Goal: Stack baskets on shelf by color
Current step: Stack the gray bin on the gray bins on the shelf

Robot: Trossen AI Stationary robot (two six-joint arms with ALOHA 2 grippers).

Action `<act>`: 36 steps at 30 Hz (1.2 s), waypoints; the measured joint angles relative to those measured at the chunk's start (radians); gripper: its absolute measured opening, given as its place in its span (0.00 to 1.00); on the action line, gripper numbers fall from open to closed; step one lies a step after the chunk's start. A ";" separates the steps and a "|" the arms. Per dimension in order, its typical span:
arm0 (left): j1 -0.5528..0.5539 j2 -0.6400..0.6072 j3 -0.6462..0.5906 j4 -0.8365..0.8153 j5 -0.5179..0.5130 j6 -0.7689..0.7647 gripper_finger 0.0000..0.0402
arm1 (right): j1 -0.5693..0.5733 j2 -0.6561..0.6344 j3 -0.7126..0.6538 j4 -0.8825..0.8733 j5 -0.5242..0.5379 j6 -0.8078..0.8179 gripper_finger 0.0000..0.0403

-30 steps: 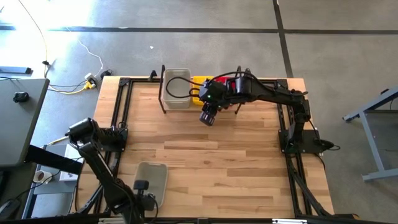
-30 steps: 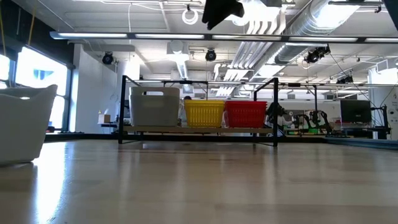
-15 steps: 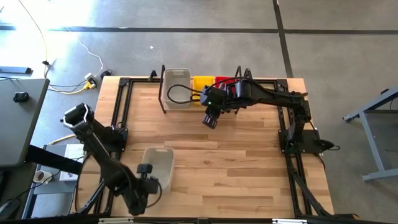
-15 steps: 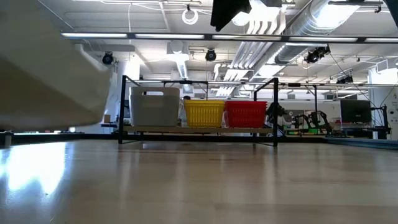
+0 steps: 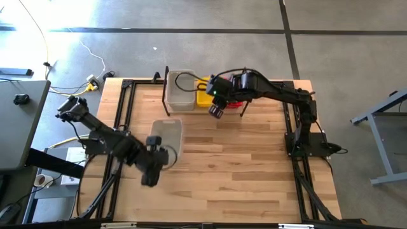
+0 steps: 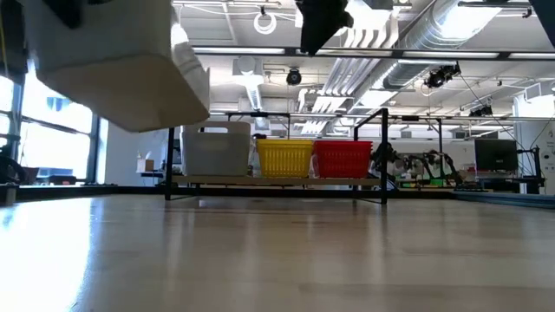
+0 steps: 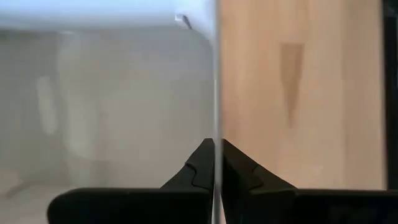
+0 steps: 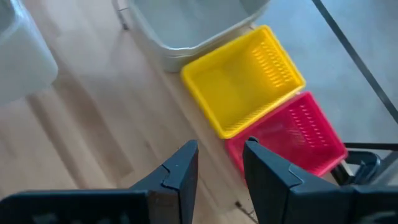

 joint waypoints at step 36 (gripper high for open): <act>1.030 0.037 0.180 0.055 0.084 1.071 0.00 | -0.290 0.000 0.000 0.030 -0.018 -0.085 0.28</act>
